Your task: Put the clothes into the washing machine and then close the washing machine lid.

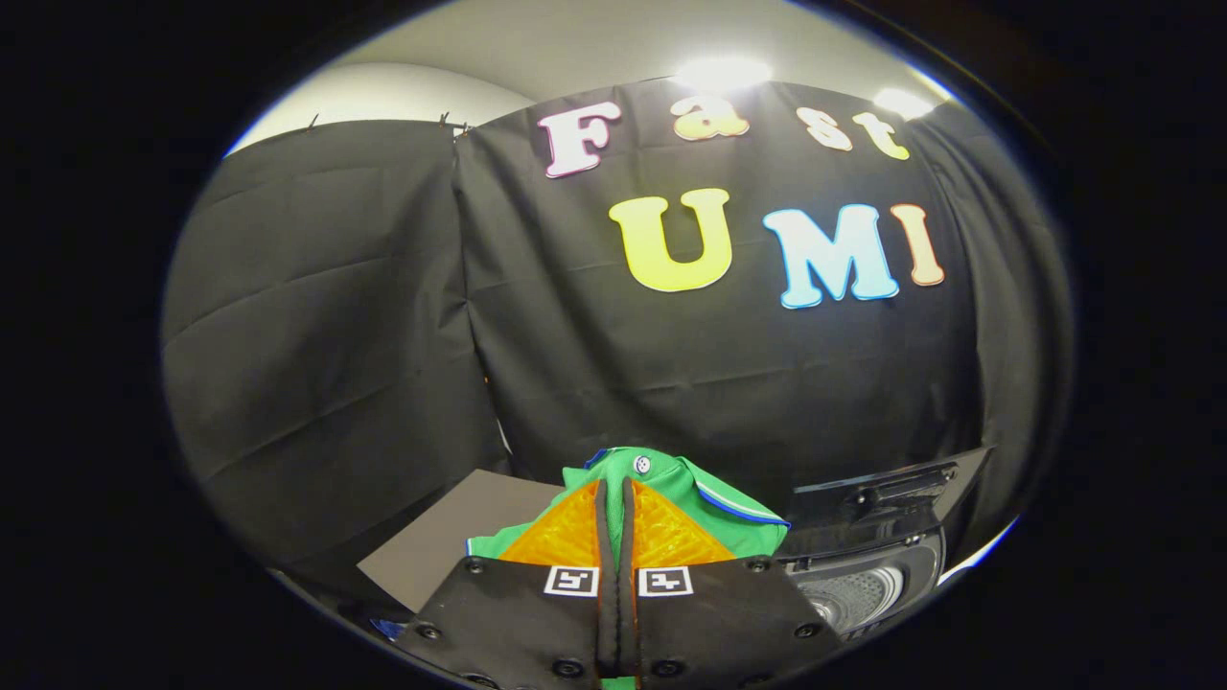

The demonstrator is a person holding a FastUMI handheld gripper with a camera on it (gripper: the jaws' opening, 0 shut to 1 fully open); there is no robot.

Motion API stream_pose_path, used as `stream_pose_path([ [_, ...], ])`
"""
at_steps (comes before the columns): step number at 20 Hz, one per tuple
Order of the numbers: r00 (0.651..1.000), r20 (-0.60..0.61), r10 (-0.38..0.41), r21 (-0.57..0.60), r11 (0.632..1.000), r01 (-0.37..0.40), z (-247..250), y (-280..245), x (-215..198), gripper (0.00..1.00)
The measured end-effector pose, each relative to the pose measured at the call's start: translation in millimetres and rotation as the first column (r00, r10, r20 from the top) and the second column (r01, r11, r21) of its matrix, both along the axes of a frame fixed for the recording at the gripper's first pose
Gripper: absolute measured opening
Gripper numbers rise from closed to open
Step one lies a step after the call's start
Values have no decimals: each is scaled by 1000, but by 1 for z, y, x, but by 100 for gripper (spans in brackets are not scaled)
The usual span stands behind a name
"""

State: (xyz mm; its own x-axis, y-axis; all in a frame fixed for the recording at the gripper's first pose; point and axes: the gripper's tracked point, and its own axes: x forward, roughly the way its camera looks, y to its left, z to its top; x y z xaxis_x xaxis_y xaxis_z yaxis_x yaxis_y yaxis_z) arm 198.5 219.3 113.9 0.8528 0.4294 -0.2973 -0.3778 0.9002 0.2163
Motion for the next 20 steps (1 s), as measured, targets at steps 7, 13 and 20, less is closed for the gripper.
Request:
stream_pose_path([
  [7, 995, 21, -98, -23, 995, 98, 3, -77, 7, 1],
  [13, 984, 21, -179, -43, 983, 180, -6, -143, 11, 1],
  [20, 971, 1, -238, -69, 969, 238, -30, -204, 16, 1],
])
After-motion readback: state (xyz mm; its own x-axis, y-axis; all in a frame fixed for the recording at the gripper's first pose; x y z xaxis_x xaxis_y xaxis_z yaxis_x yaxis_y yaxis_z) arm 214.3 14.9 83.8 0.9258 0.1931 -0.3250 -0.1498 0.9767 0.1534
